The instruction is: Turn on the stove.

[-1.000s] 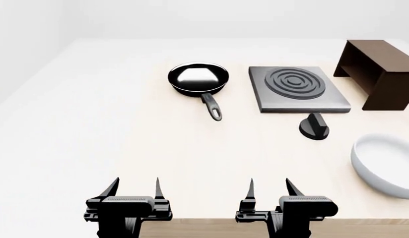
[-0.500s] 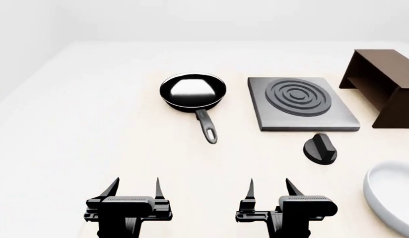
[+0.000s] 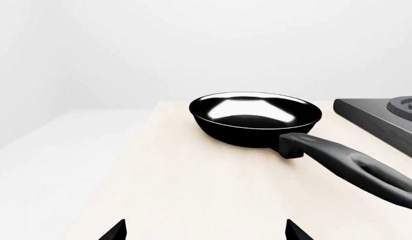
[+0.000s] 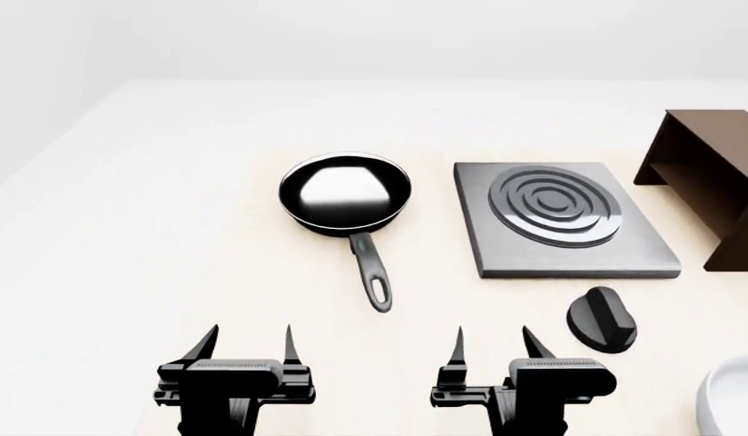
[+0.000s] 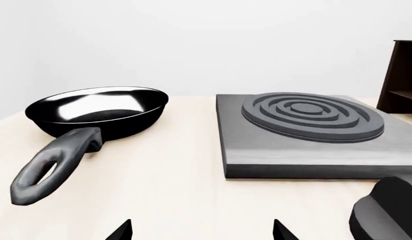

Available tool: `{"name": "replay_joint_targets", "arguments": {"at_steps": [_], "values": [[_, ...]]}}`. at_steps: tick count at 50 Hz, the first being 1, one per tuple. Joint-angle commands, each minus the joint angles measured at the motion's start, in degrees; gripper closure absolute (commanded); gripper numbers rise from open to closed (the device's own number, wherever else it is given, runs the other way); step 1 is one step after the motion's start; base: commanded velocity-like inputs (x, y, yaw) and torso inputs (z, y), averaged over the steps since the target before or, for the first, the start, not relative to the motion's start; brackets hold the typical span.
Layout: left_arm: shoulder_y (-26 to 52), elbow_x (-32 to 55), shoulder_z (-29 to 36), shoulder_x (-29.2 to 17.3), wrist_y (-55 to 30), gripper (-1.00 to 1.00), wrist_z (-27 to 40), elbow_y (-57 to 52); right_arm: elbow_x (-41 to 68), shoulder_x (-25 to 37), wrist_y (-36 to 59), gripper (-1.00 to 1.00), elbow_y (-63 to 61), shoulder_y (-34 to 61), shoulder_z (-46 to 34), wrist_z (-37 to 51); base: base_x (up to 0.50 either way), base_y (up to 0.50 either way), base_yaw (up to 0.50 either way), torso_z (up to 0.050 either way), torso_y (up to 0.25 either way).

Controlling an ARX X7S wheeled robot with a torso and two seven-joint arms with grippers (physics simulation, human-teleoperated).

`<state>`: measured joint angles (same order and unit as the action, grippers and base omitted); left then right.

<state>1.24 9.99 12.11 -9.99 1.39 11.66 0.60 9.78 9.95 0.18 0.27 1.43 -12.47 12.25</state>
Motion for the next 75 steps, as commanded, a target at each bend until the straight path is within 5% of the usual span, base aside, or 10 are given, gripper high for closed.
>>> {"name": "replay_joint_targets", "arguments": {"at_steps": [1,11,25,75], "values": [[0.1,0.3,0.3,-0.3,0.1,-1.00,0.3,0.2,0.5,0.2,0.0,-1.00,0.2,0.2,-0.2,0.4,0.00,0.00,0.00,0.000,0.000],[0.5,0.7,0.6,-0.4,0.2,-1.00,0.5,0.8,2.9,0.0,7.3,-1.00,7.1,10.4,3.0,2.7,0.00,0.00,0.00,0.000,0.000],[0.6,1.0,1.1,-0.7,0.4,-1.00,0.8,1.1,3.5,-0.6,4.9,-1.00,24.4,19.4,4.2,1.6,0.00,0.00,0.00,0.000,0.000],[1.0,2.0,2.5,-1.6,0.5,-1.00,2.1,1.5,3.9,2.3,2.3,-1.00,29.4,18.8,6.5,5.0,0.00,0.00,0.00,0.000,0.000]]}}
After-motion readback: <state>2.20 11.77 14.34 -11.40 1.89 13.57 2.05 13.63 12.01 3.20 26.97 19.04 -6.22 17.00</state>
